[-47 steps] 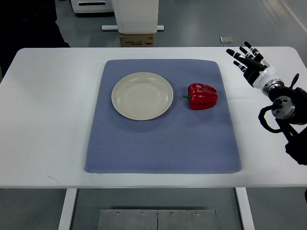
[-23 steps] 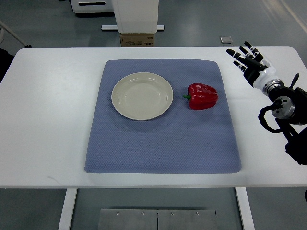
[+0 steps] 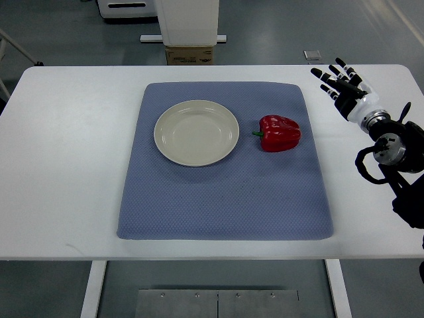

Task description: Place red pepper on plate with right hand

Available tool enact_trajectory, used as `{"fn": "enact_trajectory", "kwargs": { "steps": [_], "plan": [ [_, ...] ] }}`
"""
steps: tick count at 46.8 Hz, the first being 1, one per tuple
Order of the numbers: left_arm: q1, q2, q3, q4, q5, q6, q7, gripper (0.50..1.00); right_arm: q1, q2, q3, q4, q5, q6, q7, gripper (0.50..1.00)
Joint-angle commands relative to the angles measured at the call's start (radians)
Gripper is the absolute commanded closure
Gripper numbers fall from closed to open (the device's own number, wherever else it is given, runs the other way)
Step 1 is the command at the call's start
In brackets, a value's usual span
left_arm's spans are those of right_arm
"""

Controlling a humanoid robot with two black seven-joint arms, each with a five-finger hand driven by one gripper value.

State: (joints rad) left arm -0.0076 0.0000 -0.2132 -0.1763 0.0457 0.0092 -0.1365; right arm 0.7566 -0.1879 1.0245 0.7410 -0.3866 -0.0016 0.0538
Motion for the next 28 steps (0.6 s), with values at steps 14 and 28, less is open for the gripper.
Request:
{"fn": "enact_trajectory", "kwargs": {
  "steps": [14,28],
  "plan": [
    [0.000,0.000,0.000,0.000,0.000,0.000,0.000,0.500,0.001,0.001,0.000,0.000,0.002,0.000,0.000,0.500],
    [0.000,0.000,0.000,0.000,0.000,0.000,0.000,0.500,-0.002,-0.002,-0.001,-0.005,0.002,0.000,0.000,0.500]
  ]
}}
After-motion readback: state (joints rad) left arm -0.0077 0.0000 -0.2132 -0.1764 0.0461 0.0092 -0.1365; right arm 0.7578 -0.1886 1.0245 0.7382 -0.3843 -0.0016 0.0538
